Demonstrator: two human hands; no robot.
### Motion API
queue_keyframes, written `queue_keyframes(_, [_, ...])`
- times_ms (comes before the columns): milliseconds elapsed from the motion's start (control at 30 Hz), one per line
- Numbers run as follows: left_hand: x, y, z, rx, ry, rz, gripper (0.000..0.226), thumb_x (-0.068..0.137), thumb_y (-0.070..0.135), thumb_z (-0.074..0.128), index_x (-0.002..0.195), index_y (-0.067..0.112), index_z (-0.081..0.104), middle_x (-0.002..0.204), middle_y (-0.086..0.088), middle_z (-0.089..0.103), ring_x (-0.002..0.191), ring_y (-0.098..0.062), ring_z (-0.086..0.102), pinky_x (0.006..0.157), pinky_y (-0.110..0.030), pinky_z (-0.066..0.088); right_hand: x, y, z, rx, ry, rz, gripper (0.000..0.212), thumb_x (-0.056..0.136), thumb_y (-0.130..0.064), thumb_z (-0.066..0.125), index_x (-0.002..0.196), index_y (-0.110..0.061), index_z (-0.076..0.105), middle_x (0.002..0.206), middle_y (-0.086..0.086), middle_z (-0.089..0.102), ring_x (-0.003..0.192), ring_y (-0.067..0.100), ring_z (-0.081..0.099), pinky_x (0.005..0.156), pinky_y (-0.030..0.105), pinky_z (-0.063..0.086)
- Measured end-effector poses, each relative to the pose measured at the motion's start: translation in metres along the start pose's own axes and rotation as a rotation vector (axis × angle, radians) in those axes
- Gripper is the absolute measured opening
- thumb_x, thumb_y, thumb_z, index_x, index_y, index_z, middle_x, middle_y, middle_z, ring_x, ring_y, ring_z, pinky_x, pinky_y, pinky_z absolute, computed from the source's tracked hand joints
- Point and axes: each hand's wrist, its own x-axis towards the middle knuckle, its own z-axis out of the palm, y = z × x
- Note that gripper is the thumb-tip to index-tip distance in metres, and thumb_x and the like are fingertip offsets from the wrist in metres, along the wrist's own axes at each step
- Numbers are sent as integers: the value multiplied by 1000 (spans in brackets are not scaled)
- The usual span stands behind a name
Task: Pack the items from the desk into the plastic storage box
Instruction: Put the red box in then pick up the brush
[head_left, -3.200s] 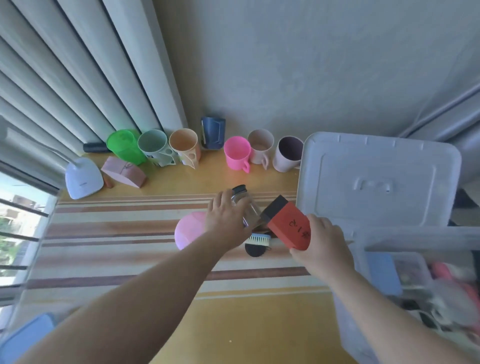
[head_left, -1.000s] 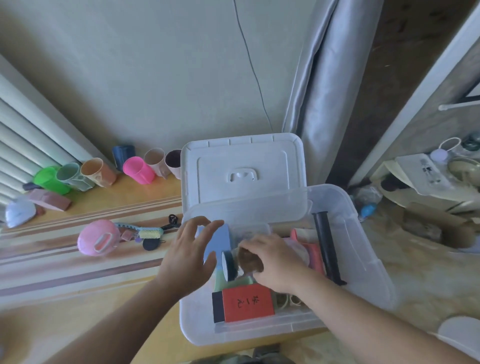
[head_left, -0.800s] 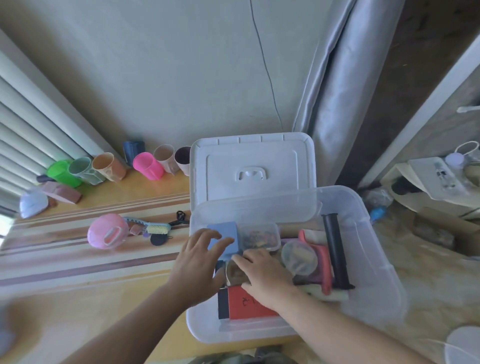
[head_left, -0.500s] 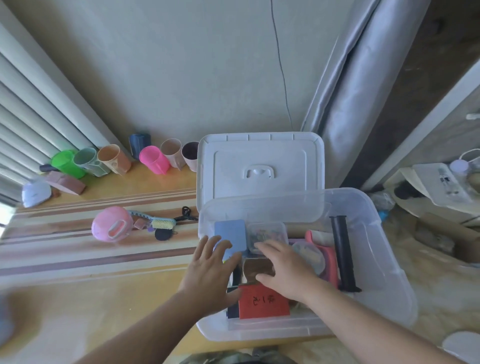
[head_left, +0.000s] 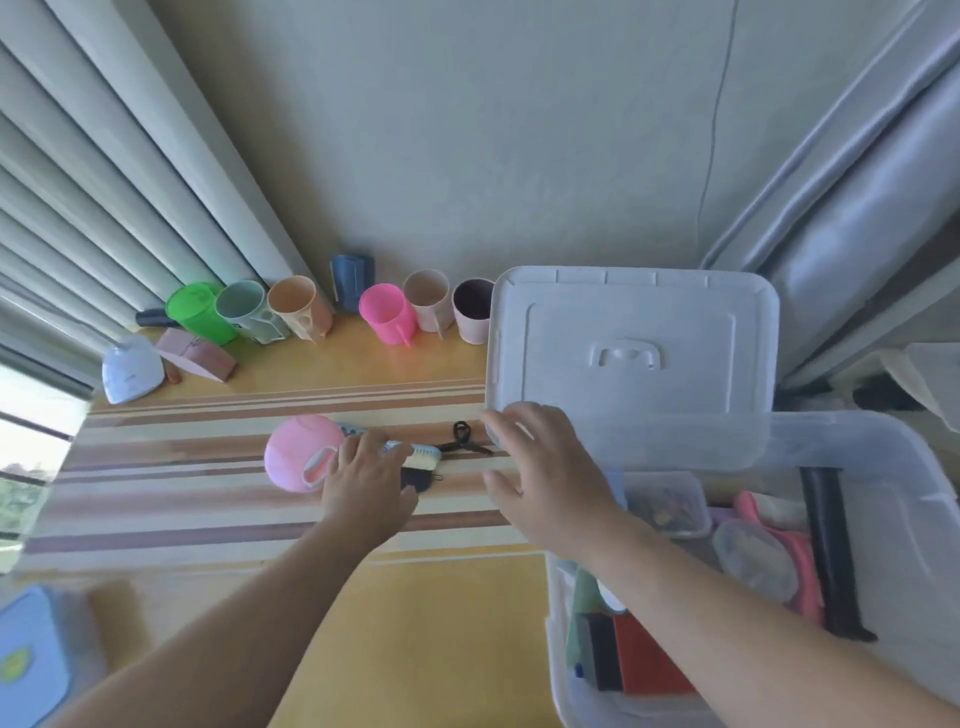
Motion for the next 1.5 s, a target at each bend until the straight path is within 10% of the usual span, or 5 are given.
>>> queue_keyframes(367, [120, -86, 27, 343, -239, 232, 67, 94, 32, 58, 155, 32, 30, 163, -5, 31, 155, -38, 8, 125, -57, -1, 117, -27, 163, -186, -531, 343, 60, 97, -32, 63, 150, -21, 39, 147, 0, 47, 131, 35, 41, 96, 46, 51])
queue_keyframes(600, [124, -91, 39, 334, -165, 363, 31, 96, 23, 55, 123, 36, 63, 120, 6, 63, 121, -26, 49, 113, -44, 28, 107, -21, 192, -395, -578, 339, 40, 95, -38, 67, 131, -21, 62, 133, 4, 56, 130, 36, 42, 89, 46, 46])
queue_keyframes(867, [112, -100, 32, 6, 129, 240, 12, 83, 16, 61, 95, 19, 62, 100, -1, 63, 103, -32, 53, 88, -39, 42, 89, -17, 152, -129, -213, 484, 19, 96, -24, 64, 114, -17, 68, 109, -6, 51, 94, 19, 55, 67, 31, 43])
queue_keyframes(1267, [92, -23, 69, 413, -210, 445, 40, 93, 27, 60, 133, 20, 56, 132, -10, 53, 120, -33, 50, 100, -44, 40, 71, -22, 38, -138, 20, 382, 31, 83, -24, 86, 112, -27, 76, 84, -14, 41, 89, 19, 41, 71, 41, 49])
queue_keyframes(1500, [55, -25, 36, 160, -262, 436, 71, 80, 89, 34, 115, 32, 56, 117, 0, 52, 105, -26, 59, 87, -40, 47, 19, -12, 6, 19, 105, 402, 27, 82, -21, 87, 106, -28, 78, 87, -14, 54, 92, 17, 50, 77, 30, 36])
